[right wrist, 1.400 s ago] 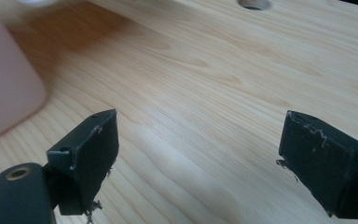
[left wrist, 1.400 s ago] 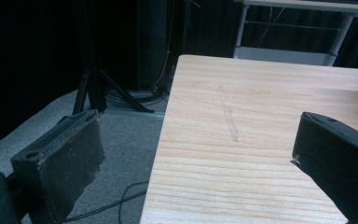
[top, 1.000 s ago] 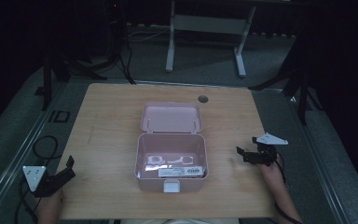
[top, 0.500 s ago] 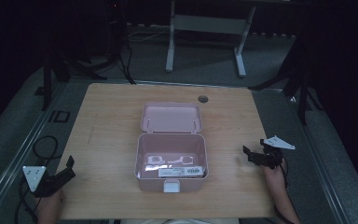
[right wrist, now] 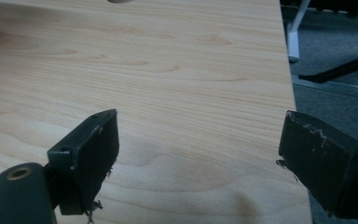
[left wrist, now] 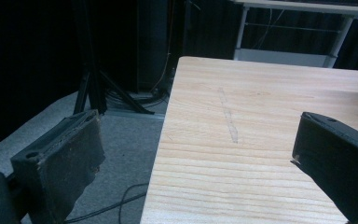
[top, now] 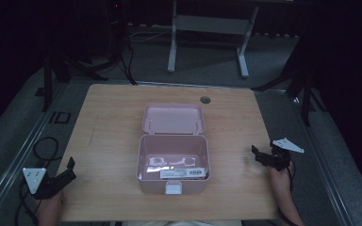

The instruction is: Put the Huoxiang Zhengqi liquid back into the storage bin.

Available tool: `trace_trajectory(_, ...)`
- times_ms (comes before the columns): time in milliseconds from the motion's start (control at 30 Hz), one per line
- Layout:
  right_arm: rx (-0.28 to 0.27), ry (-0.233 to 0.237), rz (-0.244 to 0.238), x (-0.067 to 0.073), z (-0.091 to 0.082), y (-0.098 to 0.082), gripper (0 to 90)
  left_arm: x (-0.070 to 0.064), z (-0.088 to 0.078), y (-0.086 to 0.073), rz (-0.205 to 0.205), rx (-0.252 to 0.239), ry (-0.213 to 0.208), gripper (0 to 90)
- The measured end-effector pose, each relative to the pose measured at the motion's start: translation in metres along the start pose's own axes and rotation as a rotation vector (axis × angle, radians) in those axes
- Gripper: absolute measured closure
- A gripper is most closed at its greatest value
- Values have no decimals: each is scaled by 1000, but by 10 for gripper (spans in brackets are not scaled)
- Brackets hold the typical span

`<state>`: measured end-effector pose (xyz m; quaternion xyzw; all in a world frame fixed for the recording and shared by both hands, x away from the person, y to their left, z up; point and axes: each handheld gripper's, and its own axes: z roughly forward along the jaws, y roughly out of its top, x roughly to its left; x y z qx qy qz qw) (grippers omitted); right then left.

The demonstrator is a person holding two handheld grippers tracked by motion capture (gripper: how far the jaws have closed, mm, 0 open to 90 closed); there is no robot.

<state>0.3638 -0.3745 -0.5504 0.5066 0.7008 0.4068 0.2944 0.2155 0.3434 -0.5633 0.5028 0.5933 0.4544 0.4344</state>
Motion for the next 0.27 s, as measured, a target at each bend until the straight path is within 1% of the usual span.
trace_trajectory(133,4,-18,7,-1,1,0,118,0,0,0,0,-1,1,21)
trace_trajectory(267,11,-15,-3,0,2,0,118,0,0,0,1,-1,2,21)
